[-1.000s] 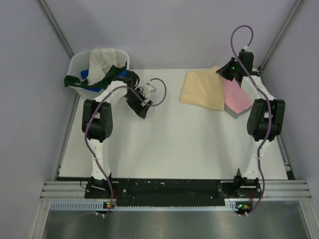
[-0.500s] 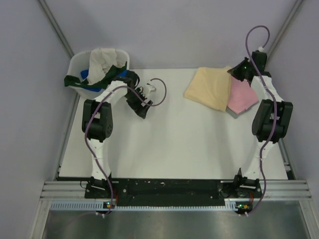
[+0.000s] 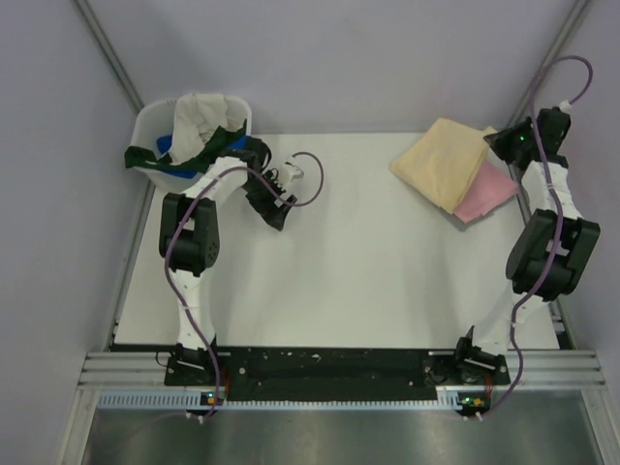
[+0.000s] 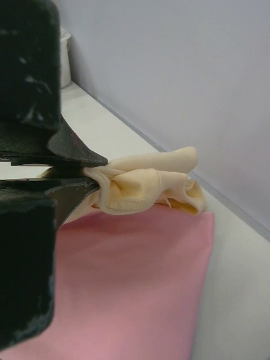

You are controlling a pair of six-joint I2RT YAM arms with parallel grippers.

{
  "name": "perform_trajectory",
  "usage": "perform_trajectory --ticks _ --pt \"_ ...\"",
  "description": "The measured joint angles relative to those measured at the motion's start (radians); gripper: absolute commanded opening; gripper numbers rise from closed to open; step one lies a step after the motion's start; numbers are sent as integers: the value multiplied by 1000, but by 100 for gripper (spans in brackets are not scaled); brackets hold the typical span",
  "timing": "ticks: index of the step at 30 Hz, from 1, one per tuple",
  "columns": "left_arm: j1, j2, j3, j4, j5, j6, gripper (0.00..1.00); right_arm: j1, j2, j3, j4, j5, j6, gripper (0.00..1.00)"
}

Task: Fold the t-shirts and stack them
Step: Put the neatly folded tshirt into the corner of the board with the right arm

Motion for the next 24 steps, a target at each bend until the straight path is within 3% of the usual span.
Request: perform_trajectory --ticks 11,24 --pt "0 5 0 -1 5 0 99 -114 -19 -216 87 -14 32 0" --pt "0 22 0 -8 7 0 99 -86 -28 -192 114 -53 14 0"
